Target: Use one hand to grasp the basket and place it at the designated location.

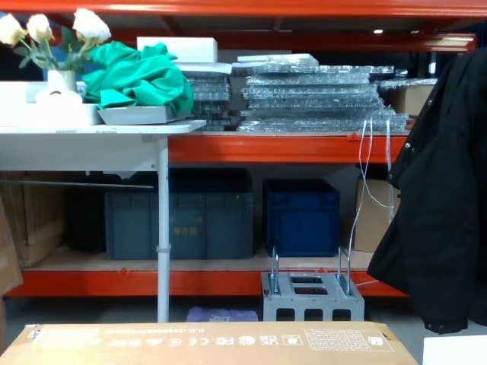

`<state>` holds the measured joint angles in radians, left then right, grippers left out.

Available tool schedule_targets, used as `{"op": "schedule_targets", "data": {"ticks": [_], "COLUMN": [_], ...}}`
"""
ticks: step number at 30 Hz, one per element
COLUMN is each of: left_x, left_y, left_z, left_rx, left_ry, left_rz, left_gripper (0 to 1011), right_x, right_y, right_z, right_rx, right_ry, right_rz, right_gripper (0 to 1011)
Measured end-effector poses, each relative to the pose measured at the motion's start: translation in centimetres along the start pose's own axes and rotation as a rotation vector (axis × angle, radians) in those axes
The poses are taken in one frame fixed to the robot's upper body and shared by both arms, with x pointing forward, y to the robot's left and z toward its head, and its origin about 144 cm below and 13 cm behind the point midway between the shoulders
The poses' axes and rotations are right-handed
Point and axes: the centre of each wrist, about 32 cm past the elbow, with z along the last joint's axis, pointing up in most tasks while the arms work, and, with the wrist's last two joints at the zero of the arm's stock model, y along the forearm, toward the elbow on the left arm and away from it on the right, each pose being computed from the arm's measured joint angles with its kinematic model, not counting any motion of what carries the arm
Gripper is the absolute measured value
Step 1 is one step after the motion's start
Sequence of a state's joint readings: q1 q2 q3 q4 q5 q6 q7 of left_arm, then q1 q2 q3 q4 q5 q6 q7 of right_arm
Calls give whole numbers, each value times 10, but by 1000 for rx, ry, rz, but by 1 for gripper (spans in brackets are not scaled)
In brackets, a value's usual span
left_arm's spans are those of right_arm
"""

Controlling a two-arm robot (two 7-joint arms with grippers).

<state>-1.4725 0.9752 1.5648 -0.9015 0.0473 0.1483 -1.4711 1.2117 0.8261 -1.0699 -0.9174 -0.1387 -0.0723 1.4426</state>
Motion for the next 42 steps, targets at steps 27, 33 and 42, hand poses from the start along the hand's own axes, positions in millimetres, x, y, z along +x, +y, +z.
{"op": "schedule_targets", "data": {"ticks": [27, 33, 42], "left_x": [0, 0, 0], "left_y": [0, 0, 0], "left_z": [0, 0, 0], "left_rx": [0, 0, 0], "left_ry": [0, 0, 0], "left_rz": [0, 0, 0], "left_gripper": [0, 0, 0], "right_x": [11, 13, 15], "right_y": [23, 25, 23], "right_z": [-4, -2, -1], "right_rx": [-3, -6, -1], "right_ry": [14, 11, 8], "right_rz": [80, 89, 82], "right_gripper": [0, 0, 151]}}
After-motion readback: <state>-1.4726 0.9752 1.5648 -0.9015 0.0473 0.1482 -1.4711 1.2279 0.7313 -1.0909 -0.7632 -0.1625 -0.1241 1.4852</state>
